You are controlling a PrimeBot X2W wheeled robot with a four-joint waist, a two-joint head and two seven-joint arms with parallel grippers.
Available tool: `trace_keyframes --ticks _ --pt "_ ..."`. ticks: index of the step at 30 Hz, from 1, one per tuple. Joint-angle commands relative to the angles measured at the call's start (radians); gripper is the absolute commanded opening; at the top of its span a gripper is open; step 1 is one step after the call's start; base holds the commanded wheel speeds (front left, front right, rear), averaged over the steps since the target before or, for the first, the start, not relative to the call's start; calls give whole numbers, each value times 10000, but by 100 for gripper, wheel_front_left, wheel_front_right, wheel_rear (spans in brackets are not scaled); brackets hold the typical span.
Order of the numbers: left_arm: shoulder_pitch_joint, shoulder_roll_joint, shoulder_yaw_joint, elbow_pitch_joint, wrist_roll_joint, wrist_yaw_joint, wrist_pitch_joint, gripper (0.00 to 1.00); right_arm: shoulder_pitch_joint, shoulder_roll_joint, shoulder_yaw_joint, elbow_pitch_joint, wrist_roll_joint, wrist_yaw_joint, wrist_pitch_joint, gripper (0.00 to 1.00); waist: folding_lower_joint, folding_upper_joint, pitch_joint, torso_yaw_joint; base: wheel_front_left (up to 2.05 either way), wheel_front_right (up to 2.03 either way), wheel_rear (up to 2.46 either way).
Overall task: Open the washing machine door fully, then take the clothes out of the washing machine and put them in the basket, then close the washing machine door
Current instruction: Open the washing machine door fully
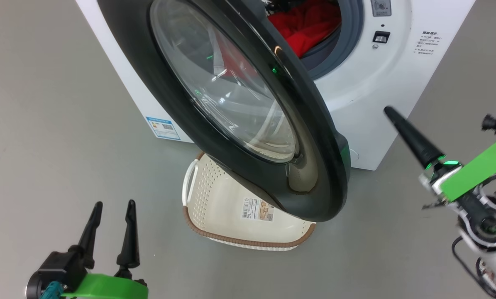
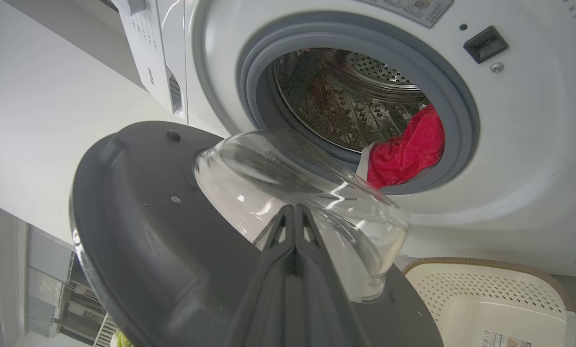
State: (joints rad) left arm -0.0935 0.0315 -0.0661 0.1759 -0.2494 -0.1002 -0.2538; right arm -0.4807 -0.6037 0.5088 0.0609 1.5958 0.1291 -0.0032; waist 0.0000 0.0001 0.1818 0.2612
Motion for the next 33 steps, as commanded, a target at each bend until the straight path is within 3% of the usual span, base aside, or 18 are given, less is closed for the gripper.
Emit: trace_keyframes --ticks 1,9,15,23,33 --pt "-228 187 344 -202 4 -10 -80 100 -252 -121 -151 -110 324 16 81 0 0 -1 -2 29 0 0 0" --pt "-302 187 360 -264 -79 10 -80 100 -580 409 -1149 682 2197 16 1216 0 0 -1 178 91 0 0 0" --pt "-355 187 337 -265 -113 48 -80 100 -969 912 -1647 2061 2848 16 1744 0 0 -1 214 179 0 0 0" --pt "-313 187 294 -289 -178 87 -80 100 -1837 1627 -1571 4109 4018 16 2772 0 0 -1 206 327 0 0 0" --pt "-252 187 316 -243 -239 125 -80 100 -2080 1561 -802 4012 4334 16 4679 0 0 -1 122 457 0 0 0"
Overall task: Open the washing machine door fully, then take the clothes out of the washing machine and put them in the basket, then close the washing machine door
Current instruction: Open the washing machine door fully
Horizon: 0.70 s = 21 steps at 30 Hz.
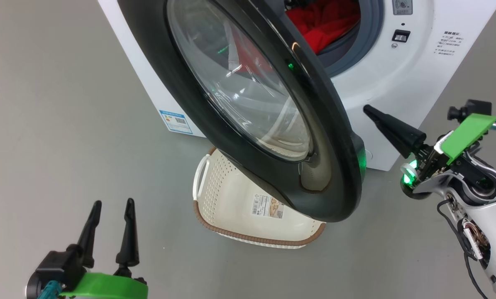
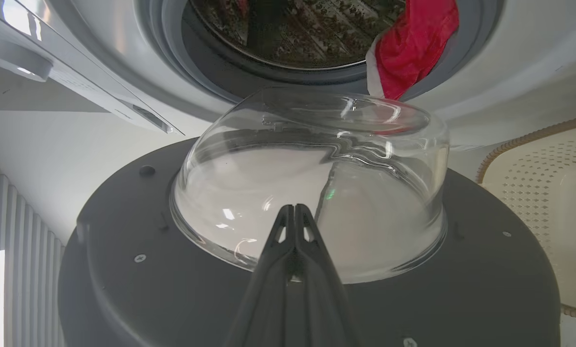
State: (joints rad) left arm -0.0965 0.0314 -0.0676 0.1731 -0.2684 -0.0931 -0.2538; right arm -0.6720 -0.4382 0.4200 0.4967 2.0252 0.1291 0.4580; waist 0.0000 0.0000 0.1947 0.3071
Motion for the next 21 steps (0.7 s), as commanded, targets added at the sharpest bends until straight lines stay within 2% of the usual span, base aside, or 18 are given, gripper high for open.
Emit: trace_keyframes --ticks 1,21 --pt "-220 189 334 -214 -46 54 -80 100 -162 -109 92 -448 9 16 121 0 0 0 -16 -3 0 0 0" --pt "-136 189 366 -154 -60 30 -80 100 848 -433 411 -2302 -106 16 1688 0 0 0 -191 119 0 0 0"
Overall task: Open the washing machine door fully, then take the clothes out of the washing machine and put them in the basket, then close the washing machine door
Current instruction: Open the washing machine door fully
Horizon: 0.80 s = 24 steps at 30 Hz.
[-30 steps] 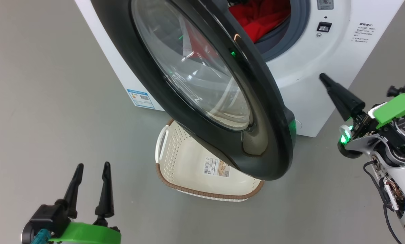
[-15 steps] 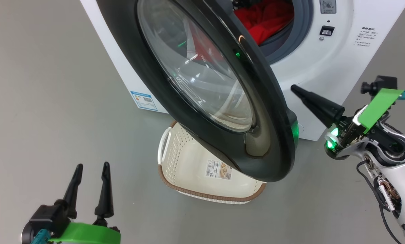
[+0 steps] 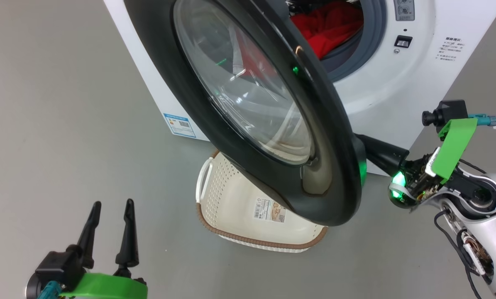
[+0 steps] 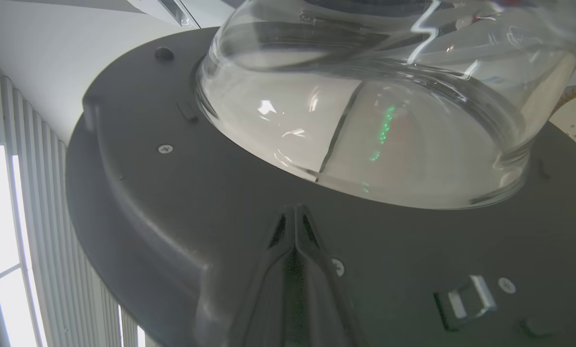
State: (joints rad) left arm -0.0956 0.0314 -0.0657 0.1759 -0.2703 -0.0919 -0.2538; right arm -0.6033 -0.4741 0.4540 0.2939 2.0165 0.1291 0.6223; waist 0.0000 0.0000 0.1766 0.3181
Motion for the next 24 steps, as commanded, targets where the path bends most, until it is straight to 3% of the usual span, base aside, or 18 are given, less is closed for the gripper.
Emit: trace_keyframes --ticks 1,24 --pt "-136 189 352 -177 -31 14 -80 100 229 -91 74 -368 -17 16 107 0 0 0 -28 24 0 0 0" --pt "158 189 516 72 207 -140 -80 100 1357 197 458 -1591 -591 16 366 0 0 0 -698 798 0 0 0"
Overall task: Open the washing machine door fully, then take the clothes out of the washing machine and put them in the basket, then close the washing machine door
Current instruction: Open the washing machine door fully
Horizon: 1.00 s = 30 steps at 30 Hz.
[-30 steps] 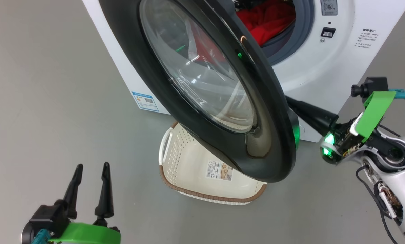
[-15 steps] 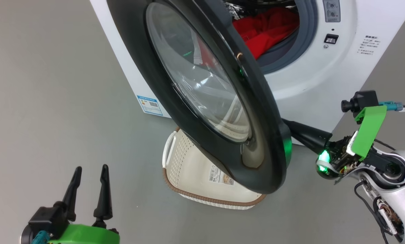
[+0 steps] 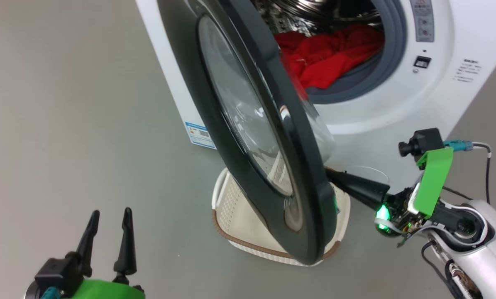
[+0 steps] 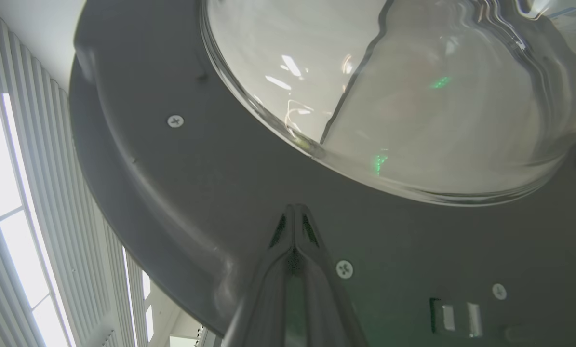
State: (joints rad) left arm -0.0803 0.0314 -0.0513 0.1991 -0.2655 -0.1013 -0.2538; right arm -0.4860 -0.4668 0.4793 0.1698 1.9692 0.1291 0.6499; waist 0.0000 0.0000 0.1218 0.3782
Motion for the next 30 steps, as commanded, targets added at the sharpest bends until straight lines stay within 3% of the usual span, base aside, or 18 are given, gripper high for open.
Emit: trace_keyframes --ticks 1,19,30 --pt "24 189 382 -153 167 -49 -80 100 234 162 239 -386 -127 16 126 0 0 0 -185 265 0 0 0" --pt "260 189 510 -94 230 -73 -80 100 514 972 352 -706 -606 16 337 0 0 0 -591 1516 0 0 0" --pt "582 189 896 -620 62 179 -80 100 -212 1879 505 -14 -1056 16 821 0 0 0 -379 1683 0 0 0"
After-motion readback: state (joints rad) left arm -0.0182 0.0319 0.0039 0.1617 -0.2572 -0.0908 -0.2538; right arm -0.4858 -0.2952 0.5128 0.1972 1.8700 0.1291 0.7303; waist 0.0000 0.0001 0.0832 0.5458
